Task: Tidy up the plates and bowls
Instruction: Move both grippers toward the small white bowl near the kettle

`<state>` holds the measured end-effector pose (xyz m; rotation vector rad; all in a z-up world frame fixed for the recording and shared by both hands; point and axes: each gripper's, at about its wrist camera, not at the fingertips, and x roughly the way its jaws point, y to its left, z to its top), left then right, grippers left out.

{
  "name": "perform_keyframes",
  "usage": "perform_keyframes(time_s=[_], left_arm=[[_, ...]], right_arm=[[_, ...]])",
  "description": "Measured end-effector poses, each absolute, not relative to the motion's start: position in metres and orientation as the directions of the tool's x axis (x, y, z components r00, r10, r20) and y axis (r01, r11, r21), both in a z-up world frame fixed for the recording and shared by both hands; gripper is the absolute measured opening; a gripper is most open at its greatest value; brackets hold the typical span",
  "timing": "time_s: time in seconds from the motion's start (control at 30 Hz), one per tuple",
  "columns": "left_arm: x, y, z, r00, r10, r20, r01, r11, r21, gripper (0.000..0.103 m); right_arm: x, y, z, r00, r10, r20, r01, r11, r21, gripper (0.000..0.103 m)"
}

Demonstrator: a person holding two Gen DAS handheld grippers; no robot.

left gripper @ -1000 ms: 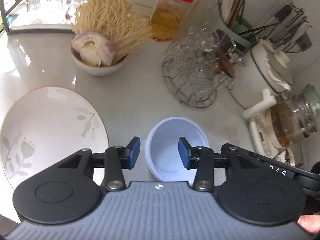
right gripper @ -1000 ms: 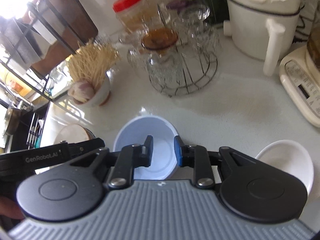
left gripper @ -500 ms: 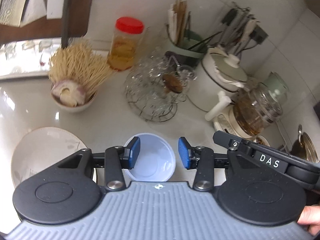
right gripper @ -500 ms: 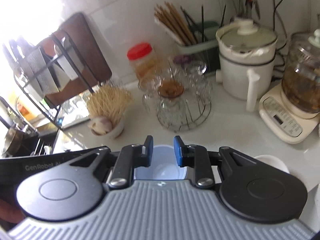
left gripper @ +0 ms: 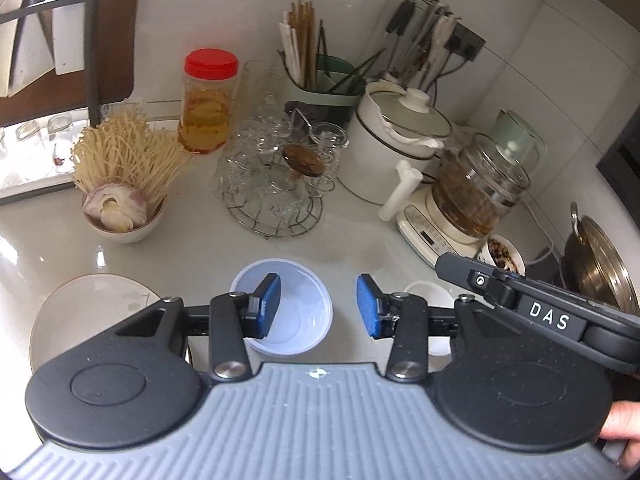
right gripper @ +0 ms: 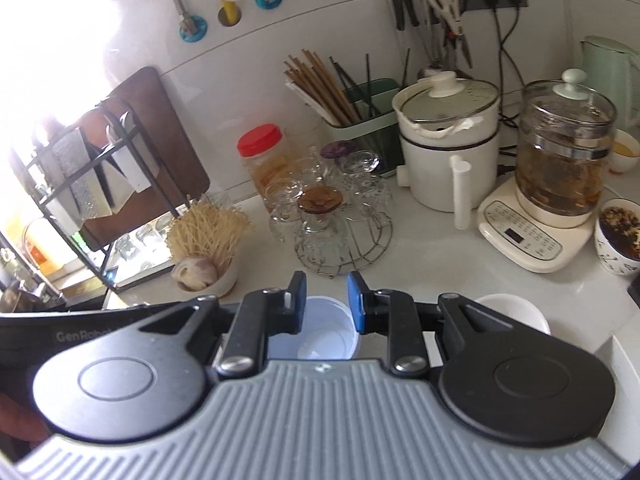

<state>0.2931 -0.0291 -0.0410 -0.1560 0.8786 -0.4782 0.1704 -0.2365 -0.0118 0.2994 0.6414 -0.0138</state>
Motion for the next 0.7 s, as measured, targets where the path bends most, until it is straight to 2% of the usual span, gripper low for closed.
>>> perform_keyframes(time_s=[0.37, 0.7], left_arm=[[0.285, -0.049, -0.049, 0.503, -0.496, -0.708, 0.384, 0.862, -0.331, 0.048], [0.283, -0.087, -0.062, 0.421, -0.555, -0.718, 0.456, 0.813, -0.361, 0.048]], right_arm=[[0.147, -0.249, -0.017, 0.8, 0.033, -0.599, 0.158, 0.952, 0.264, 0.027], [0.121, -0.28, -0.022, 0.785, -0.066, -0.616, 0.287, 0.92, 0.266, 0.027]])
